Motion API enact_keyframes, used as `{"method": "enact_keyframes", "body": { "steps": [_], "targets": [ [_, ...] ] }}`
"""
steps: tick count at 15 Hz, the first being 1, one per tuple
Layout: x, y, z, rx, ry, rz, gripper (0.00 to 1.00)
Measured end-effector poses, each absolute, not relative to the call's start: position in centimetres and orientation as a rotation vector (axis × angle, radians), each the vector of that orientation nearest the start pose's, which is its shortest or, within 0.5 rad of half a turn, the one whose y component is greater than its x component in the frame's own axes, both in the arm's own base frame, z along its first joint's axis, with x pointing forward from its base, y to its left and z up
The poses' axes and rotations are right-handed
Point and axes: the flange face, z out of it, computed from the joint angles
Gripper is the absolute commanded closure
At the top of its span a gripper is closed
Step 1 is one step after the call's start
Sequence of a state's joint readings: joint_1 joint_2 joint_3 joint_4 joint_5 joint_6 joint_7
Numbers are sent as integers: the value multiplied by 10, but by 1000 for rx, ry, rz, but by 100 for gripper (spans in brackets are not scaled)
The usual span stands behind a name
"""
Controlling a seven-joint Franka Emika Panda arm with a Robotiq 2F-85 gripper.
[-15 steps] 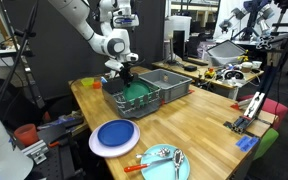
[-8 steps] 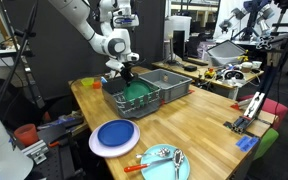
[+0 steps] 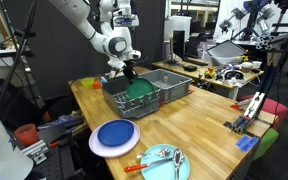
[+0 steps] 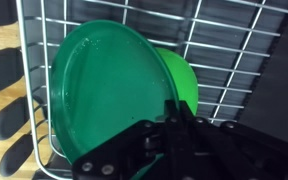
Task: Pick up the green plate from the dish rack and put it on the table.
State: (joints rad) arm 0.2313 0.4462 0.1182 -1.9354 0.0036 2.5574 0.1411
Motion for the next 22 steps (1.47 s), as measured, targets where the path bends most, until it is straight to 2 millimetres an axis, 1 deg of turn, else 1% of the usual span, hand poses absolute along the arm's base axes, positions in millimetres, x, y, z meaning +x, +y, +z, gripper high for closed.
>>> {"method": "enact_keyframes", "body": {
  "steps": [3, 6, 10, 13, 15, 16, 19, 22],
  "targets": [
    [607, 214, 291, -2989, -241, -318, 99],
    [605, 215, 317, -2942, -196, -387, 99],
    [592, 216, 348, -2911, -192, -456, 99],
    [583, 208, 361, -2926, -199, -487, 99],
    [581, 192, 362, -2966, -183, -504, 99],
    [582, 179, 360, -2995, -149, -509, 99],
    [589, 129, 354, -3057, 17, -516, 99],
    [595, 79, 353, -3078, 198, -525, 99]
  ]
}}
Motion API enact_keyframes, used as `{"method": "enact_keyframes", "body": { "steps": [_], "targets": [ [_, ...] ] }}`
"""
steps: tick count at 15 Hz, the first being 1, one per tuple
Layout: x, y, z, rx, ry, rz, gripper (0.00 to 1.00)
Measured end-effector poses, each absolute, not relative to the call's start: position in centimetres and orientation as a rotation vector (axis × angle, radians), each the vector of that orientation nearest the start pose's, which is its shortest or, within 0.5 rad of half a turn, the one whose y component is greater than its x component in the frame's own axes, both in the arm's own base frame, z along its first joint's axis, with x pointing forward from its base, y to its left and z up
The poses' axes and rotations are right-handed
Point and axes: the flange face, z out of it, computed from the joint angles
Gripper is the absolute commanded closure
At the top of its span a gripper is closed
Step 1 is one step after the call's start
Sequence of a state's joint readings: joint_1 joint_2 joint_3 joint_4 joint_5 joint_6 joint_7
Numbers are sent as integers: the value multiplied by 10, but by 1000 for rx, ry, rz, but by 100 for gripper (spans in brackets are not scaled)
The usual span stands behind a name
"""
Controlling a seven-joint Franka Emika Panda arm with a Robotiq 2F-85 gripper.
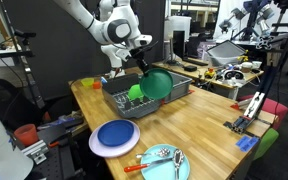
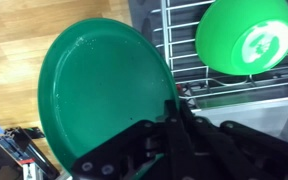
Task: Pick up the green plate from the dish rack and put it on the table.
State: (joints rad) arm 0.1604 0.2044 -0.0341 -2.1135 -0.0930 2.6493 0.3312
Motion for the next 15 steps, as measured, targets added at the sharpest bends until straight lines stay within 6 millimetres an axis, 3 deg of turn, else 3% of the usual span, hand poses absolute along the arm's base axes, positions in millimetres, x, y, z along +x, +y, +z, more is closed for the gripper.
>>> {"method": "enact_keyframes", "body": {
  "steps": [4, 7, 15],
  "targets": [
    [598, 26, 348, -3091, 422, -488, 99],
    [596, -1, 337, -3101, 540, -412, 95],
    [597, -2, 335, -3099, 555, -400, 95]
  ]
}}
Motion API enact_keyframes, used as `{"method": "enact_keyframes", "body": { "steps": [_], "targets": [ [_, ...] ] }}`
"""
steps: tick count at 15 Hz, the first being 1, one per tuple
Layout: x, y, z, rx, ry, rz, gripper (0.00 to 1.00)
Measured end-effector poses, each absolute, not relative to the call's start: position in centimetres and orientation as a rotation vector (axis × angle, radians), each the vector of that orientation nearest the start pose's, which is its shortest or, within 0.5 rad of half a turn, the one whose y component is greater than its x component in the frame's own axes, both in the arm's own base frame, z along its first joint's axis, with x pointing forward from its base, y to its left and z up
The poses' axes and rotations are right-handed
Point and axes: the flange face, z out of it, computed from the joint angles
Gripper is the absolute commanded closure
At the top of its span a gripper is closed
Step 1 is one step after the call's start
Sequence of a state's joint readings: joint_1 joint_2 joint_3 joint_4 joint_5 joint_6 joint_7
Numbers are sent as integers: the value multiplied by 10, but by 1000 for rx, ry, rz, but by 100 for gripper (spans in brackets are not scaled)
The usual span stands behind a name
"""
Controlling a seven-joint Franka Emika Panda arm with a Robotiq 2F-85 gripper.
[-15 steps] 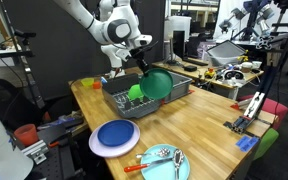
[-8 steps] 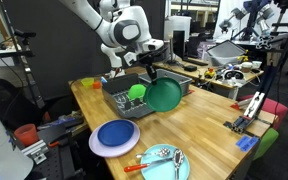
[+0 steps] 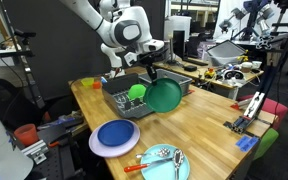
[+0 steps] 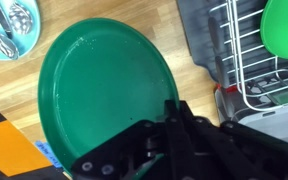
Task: Pick up the green plate from the dish rack and put it on the table.
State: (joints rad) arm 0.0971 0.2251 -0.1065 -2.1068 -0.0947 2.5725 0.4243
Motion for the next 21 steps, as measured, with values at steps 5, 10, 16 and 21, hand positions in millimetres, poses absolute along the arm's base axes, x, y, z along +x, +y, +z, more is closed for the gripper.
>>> {"method": "enact_keyframes", "body": {
  "steps": [5, 10, 16, 21],
  "targets": [
    [597, -2, 335, -3099, 555, -400, 99],
    [613, -15, 325, -3117, 593, -383, 99],
    [671, -17, 279, -3166, 597, -327, 99],
    [703, -24, 239, -3234, 643, -171, 99]
  ]
}}
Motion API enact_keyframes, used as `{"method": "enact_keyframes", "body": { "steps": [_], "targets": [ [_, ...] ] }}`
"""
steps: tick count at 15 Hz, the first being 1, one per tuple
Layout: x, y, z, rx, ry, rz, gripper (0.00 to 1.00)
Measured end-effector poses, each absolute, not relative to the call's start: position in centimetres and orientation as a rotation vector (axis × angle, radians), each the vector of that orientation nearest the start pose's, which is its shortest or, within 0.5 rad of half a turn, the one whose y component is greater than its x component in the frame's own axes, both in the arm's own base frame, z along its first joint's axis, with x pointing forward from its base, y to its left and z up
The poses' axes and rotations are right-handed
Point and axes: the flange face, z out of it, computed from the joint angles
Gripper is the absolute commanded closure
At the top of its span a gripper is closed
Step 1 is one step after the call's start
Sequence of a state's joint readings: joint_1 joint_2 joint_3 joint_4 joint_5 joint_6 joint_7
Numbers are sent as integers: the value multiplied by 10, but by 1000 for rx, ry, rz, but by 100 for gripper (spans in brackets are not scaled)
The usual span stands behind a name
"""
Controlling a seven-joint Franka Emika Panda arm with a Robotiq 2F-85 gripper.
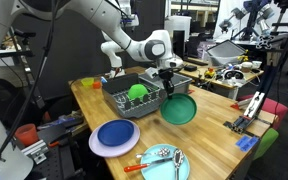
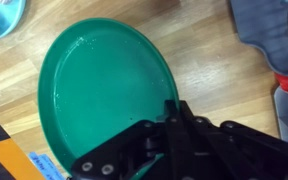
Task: Pick up the green plate from the dish rack and put it on the table.
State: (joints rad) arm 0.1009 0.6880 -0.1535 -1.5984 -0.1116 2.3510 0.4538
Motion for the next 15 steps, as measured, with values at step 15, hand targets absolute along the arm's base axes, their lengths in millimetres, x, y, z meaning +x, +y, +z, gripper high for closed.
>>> {"method": "enact_keyframes", "body": {
  "steps": [15],
  "targets": [
    [740, -15, 166, -3308, 718, 135, 99]
  ]
}}
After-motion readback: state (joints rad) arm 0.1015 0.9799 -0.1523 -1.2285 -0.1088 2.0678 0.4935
